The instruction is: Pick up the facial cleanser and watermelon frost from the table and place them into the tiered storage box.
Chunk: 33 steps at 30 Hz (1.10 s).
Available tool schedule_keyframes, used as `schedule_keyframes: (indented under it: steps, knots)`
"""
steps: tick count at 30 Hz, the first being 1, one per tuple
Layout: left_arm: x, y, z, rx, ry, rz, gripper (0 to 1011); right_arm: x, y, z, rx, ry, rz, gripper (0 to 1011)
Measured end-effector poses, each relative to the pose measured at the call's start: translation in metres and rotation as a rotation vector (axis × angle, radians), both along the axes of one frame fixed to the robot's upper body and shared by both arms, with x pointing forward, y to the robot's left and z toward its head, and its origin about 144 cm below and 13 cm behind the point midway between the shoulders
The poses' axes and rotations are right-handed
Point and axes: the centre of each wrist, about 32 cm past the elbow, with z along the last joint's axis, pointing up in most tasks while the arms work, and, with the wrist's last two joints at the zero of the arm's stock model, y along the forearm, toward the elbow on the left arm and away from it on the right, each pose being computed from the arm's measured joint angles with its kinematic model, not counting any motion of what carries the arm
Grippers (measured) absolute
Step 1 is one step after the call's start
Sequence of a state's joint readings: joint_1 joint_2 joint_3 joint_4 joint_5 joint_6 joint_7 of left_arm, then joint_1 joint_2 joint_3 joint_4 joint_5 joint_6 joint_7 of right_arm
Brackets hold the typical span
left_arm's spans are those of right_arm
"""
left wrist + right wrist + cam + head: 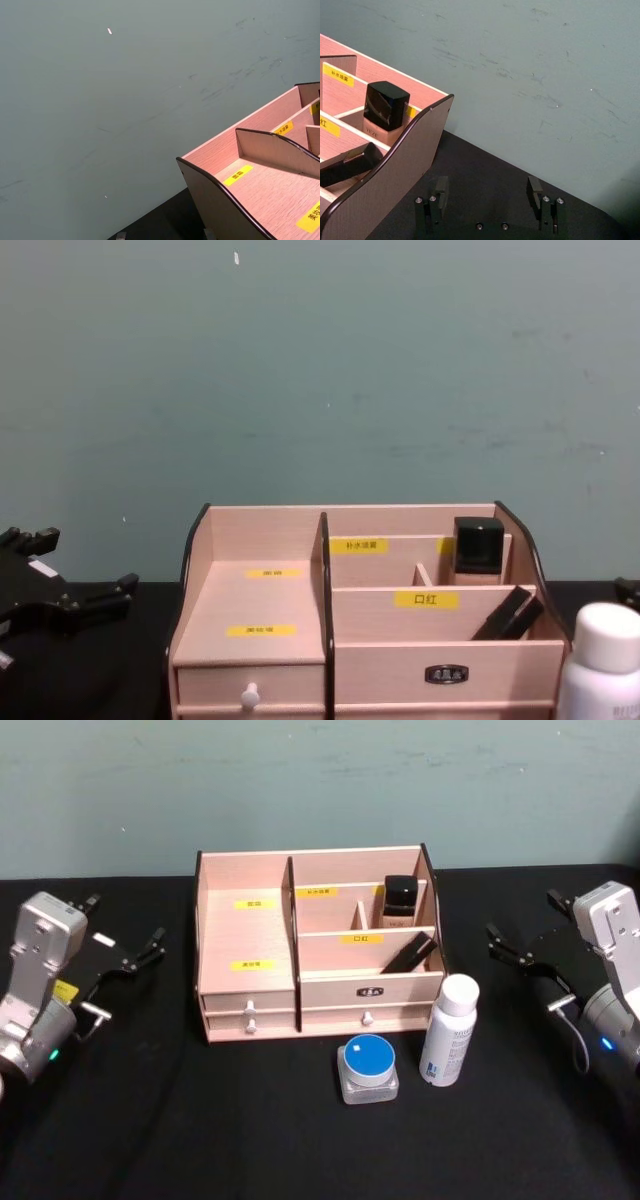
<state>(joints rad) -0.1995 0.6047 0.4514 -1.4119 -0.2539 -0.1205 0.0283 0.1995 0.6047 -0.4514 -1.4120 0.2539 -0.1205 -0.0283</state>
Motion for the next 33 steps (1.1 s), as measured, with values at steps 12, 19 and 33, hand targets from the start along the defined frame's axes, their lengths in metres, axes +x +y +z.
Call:
schedule_keyframes:
  steps: [12,19,33]
  knots:
    - [0.0000,0.0000,0.0000,0.000,0.000,0.000,1001,0.0000,0.0000,0.0000,0.000,0.000,0.000,1002]
    - [0.0000,0.0000,0.0000,0.000,0.000,0.000,1001,0.0000,0.0000,0.0000,0.000,0.000,0.000,1002]
    - [0.0000,0.0000,0.0000,0.000,0.000,0.000,1001,0.0000,0.0000,0.0000,0.000,0.000,0.000,1002]
